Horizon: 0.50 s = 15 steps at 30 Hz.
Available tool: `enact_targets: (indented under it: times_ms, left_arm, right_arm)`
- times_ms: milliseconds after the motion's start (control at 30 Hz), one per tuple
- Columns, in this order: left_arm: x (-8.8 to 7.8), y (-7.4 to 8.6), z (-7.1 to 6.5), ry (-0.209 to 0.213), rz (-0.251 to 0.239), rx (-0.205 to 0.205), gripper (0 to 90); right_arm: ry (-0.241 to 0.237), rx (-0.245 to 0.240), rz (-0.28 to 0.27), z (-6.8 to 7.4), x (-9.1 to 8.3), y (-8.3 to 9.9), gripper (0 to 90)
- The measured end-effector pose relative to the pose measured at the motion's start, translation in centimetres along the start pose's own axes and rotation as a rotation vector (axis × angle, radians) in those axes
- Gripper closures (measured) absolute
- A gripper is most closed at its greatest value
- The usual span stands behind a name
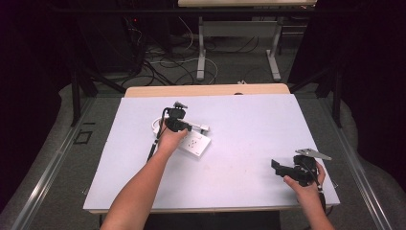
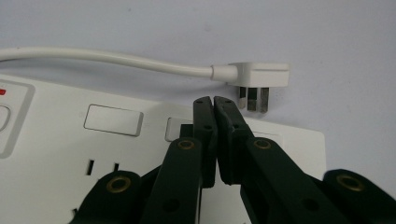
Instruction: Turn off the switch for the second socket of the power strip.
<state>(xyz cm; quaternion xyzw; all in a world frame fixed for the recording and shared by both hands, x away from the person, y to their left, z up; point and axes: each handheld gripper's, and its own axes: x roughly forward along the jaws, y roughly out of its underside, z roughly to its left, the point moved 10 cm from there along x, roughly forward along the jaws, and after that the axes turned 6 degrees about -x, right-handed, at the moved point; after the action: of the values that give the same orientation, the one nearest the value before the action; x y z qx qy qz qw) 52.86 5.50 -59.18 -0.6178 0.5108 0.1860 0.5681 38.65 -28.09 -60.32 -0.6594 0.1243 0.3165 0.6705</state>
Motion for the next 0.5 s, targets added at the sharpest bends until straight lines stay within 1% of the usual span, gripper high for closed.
enact_targets:
  times_ms: [33,100,133,167,200,233,267,300,333,367,467,500]
  left_arm:
    - [-0.1,0.0,0.1,-0.003,0.003,0.005,87.5]
    - [-0.3,-0.1,0.1,0.0,-0.005,-0.008,87.3]
    - [-0.4,-0.2,0.1,-0.002,-0.008,-0.003,87.0]
    - [-0.5,-0.2,0.0,0.004,-0.01,-0.012,85.9]
    - [-0.5,-0.2,0.1,0.001,-0.014,-0.006,85.9]
    - [-0.6,-0.3,0.0,0.004,-0.02,-0.016,85.3]
    - [-0.7,-0.2,0.1,0.006,-0.013,-0.015,84.6]
    - [-0.8,-0.3,0.1,0.003,-0.012,-0.006,84.0]
    - [-0.9,-0.3,0.1,0.006,-0.013,-0.013,83.7]
    - [-0.9,-0.4,0.1,0.004,-0.026,-0.015,83.2]
    - [-1.2,-0.4,0.2,0.0,-0.025,-0.003,82.0]
    - [-1.3,-0.4,0.1,0.004,-0.028,-0.012,81.6]
  right_arm:
    - [0.001,0.0,-0.001,0.0,0.0,0.0,6.6]
    - [0.002,0.004,-0.002,0.0,0.0,0.0,6.6]
    - [-0.002,0.005,-0.002,0.0,-0.1,0.0,6.6]
    - [-0.001,0.0,-0.005,-0.1,-0.1,-0.1,6.6]
    - [-0.001,0.0,-0.005,-0.1,-0.1,-0.1,6.6]
    - [0.001,0.004,-0.005,-0.1,-0.1,-0.1,6.6]
    - [0.0,0.0,-0.006,-0.1,-0.1,-0.1,6.6]
    - [0.0,0.008,-0.002,0.0,-0.1,-0.1,6.6]
    - [0.0,0.005,-0.002,0.0,0.0,0.0,6.6]
    - [0.001,0.005,-0.003,0.0,0.0,0.0,6.6]
    - [0.002,0.005,-0.002,0.0,0.0,0.0,6.6]
    - [0.0,0.005,-0.003,0.0,0.0,0.0,6.6]
